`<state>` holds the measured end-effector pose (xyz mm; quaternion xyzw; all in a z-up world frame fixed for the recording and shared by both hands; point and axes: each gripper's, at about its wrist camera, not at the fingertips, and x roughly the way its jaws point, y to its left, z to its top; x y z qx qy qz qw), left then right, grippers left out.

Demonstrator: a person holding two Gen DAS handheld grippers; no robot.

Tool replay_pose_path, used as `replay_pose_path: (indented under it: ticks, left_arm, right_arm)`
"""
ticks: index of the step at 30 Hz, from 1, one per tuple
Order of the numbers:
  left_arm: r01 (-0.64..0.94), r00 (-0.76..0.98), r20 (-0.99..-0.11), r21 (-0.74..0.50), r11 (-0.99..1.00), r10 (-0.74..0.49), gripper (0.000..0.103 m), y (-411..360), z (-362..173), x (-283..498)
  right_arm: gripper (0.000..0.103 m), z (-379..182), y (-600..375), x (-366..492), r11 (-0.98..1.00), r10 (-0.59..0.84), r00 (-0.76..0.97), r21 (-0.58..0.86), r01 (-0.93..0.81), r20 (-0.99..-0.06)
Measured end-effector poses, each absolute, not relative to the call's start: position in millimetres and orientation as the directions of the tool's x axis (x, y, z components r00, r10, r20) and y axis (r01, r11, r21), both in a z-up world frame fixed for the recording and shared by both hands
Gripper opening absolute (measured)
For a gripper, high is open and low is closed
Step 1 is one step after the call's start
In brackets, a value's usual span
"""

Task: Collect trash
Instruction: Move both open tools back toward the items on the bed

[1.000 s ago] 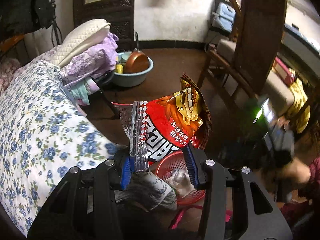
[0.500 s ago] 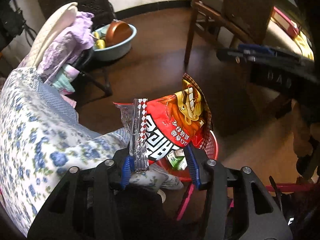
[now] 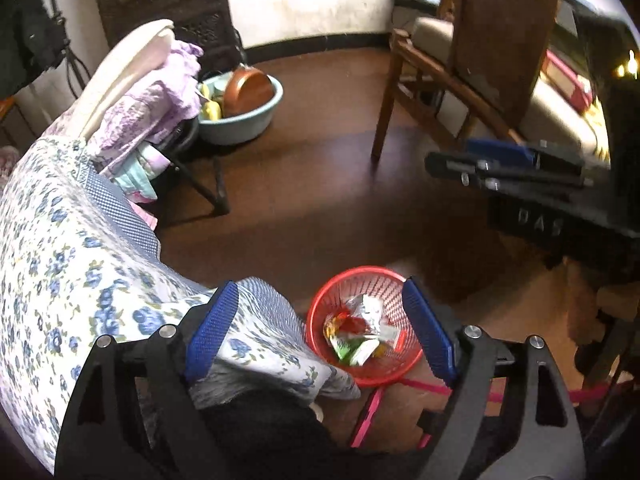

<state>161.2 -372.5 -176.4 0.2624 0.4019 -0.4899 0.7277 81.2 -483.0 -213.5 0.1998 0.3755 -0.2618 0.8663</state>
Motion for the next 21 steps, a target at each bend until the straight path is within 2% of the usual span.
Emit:
replay_pose_path:
  ticks: [7,10,14,18,21]
  left_arm:
    - [0.883,0.248,-0.744,-0.091,0.461,-0.621,0.081,-342,-154,175]
    - [0.864,0.313,-0.688,-0.079,0.496,-0.654,0.081,-321,-142,177]
    - [0.803,0.458,-0.637,-0.002,0.596,-0.62,0.085,-290,-135,190]
    - [0.723,0.527,-0.612,-0.042,0.69,-0.59,0.087,-254,-125,224]
    - [0.624,0.626,-0.579,-0.03,0.781,-0.523,0.094,-219,-115,254]
  right_arm:
    - [0.058,-203,-467,85,0.809,-0.28,0.636,0.18,0.56,-0.719]
    - [0.058,-195,-458,90,0.824,-0.282,0.656,0.174,0.54,-0.7]
    - [0.06,-185,-444,99,0.835,-0.289,0.684,0.173,0.522,-0.67]
    - [0.063,-172,-427,118,0.84,-0.259,0.731,0.225,0.493,-0.632]
    - [0.064,-164,-408,144,0.858,-0.207,0.767,0.264,0.441,-0.607]
